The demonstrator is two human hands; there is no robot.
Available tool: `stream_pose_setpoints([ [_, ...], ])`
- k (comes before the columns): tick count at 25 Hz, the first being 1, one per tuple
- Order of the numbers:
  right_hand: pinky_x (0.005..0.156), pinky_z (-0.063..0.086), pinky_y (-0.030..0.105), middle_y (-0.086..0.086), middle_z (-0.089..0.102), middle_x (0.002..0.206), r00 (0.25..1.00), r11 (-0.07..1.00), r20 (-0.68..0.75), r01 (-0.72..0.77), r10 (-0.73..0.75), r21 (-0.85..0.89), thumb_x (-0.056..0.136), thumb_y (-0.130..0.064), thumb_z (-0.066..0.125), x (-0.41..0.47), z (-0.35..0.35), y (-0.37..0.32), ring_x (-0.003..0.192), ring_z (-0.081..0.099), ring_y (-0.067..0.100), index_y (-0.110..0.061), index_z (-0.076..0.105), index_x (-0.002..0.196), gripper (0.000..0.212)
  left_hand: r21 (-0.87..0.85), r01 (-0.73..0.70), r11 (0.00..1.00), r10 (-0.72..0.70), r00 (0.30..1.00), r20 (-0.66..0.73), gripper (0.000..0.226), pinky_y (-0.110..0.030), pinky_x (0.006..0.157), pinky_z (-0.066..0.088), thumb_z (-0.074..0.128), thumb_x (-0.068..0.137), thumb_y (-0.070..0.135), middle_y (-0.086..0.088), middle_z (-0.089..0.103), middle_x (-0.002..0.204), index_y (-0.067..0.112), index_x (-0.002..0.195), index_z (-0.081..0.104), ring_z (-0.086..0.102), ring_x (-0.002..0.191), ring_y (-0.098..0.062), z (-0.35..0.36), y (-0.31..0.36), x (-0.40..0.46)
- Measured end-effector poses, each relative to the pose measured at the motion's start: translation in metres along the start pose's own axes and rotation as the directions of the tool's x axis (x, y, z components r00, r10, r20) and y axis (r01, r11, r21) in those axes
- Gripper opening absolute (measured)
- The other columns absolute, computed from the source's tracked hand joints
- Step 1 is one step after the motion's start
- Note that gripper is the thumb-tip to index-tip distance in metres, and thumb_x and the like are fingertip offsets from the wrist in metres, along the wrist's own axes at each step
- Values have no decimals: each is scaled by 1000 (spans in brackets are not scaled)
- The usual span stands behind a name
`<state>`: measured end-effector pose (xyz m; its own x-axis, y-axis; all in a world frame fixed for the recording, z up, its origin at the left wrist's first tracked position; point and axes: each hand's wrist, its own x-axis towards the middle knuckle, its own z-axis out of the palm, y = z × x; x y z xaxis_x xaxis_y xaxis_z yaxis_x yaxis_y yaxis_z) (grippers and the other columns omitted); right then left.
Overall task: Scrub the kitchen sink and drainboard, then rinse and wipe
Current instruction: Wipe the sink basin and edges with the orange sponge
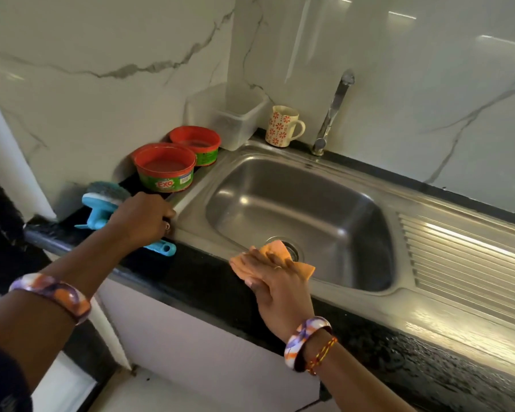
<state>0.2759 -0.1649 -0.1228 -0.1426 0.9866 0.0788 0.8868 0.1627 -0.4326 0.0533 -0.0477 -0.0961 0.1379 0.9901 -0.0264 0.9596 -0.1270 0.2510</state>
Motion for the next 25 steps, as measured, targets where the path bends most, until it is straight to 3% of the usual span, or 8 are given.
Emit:
stream_pose_setpoints([
  [2, 116, 5, 30, -18, 34, 149, 997, 998, 49, 63, -64, 19, 98, -20, 40, 10, 5, -10, 144, 21, 12, -33, 43, 139, 43, 1, -9, 1000, 9, 1000, -1, 30, -33, 87, 48, 63, 86, 18, -6, 68, 113, 24, 115, 68, 62, 104, -24, -1, 1, 1],
  [5, 115, 6, 29, -16, 35, 149, 977, 987, 137, 155, -161, 49, 97, -15, 43, 31, 10, -29, 144, 20, 13, -33, 45, 138, 44, 14, -30, 999, 30, 1000, 6, 32, -33, 90, 48, 60, 88, 19, -1, 66, 118, 25, 119, 66, 61, 108, -21, -2, -1, 5],
  [10, 105, 34, 26, -10, 53, 137, 962, 966, 158, 197, -224, 169, 95, -12, 48, 81, 24, -48, 128, 46, 16, -30, 58, 128, 39, -26, 14, 1000, -16, 996, -85, 32, -34, 86, 49, 55, 88, 18, -5, 66, 118, 29, 115, 68, 61, 108, -29, 0, -5, 11],
  [13, 99, 34, 15, -12, 56, 134, 952, 955, 192, 194, -238, 224, 94, -9, 47, 108, 33, -49, 126, 49, 12, -31, 60, 125, 40, -206, 79, 975, -115, 979, -167, 28, -41, 89, 51, 56, 86, 15, -10, 68, 112, 24, 107, 71, 62, 104, -33, 2, -9, 14],
  [17, 96, 27, 7, 1, 58, 133, 896, 902, 253, 275, -366, 331, 95, -9, 50, 142, 38, -32, 126, 49, 14, -18, 58, 129, 36, -241, 120, 963, -167, 968, -186, 30, -42, 89, 51, 56, 87, 15, -12, 68, 112, 20, 115, 68, 62, 104, -33, 5, -10, 16],
  [20, 100, 28, 1, 14, 59, 129, 818, 803, 201, 428, -539, 414, 91, 5, 52, 159, 34, -15, 116, 45, -5, -2, 57, 127, 37, -181, 149, 972, -174, 976, -133, 29, -43, 85, 53, 52, 87, 15, -10, 69, 106, 21, 109, 69, 64, 97, -30, 4, -9, 22],
  [23, 97, 41, 8, 20, 63, 119, 793, 749, 179, 437, -582, 499, 87, 13, 51, 175, 41, -2, 105, 54, -10, 5, 60, 122, 36, -60, 219, 974, -223, 972, -78, 25, -40, 79, 55, 54, 83, 13, -11, 68, 99, 16, 103, 70, 65, 91, -31, 1, 5, 30],
  [25, 102, 44, 29, 11, 66, 118, 790, 758, 156, 483, -594, 439, 86, 6, 48, 193, 47, 6, 111, 62, 11, -6, 64, 119, 38, 37, 280, 959, -277, 958, -66, 23, -36, 73, 53, 54, 83, 13, -13, 66, 98, 13, 101, 68, 65, 91, -33, -3, 17, 35],
])
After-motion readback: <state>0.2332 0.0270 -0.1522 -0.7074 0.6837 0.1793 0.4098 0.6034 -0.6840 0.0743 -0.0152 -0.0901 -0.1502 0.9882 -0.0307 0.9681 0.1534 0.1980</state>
